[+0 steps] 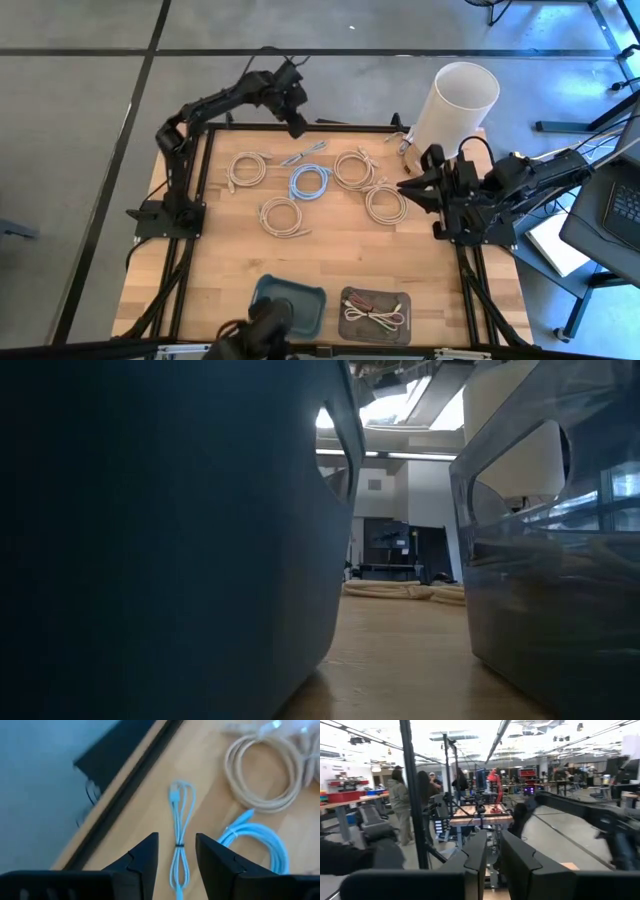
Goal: Pick & Place USB Port
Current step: Put the blue charger cable into the black bin
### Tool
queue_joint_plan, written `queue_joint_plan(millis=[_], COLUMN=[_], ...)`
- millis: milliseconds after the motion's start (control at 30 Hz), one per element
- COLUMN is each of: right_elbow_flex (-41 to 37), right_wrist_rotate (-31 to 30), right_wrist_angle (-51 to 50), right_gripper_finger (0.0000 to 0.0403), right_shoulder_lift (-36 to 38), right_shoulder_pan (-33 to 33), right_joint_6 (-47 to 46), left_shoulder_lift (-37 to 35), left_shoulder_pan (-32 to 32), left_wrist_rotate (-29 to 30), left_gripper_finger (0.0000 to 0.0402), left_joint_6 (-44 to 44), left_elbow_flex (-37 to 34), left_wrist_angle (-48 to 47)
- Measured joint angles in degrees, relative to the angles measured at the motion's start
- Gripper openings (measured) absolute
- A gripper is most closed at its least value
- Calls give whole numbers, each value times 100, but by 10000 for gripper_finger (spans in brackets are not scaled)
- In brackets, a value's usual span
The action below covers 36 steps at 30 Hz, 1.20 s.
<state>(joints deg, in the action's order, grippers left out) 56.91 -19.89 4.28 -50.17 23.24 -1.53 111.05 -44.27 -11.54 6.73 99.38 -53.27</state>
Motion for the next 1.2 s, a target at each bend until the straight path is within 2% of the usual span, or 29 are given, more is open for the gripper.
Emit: queue_joint_plan(millis=[167, 333, 533, 667, 900, 1200], right_elbow_flex=[-1, -1, -1, 0, -1, -1], right_wrist_rotate=[65, 65, 73, 295, 305, 305], right_wrist_angle=[-6, -44, -219, -307, -300, -292], right_gripper_finger=[58, 58, 58, 58, 58, 58], right_shoulder_lift=[0, 0, 0, -2, -2, -2], right_shoulder_pan=[2, 2, 2, 2, 2, 2], right_joint_6=[-106, -153, -369, -532, -554, -552], left_shoulder_lift=[720, 1142, 1313, 1313, 1313, 1313], left_shoulder_pan=[24, 305, 565, 551, 475, 529], left_wrist_rotate=[-113, -639, -314, -96, 242, 307], left_gripper_finger=[120, 121, 137, 169, 222, 212], left_joint_6=[-10, -12, -44, -182, -427, -551], left_elbow_flex=[498, 533, 533, 535, 535, 535], left_wrist_angle=[-922, -1045, -962, -883, -837, -821])
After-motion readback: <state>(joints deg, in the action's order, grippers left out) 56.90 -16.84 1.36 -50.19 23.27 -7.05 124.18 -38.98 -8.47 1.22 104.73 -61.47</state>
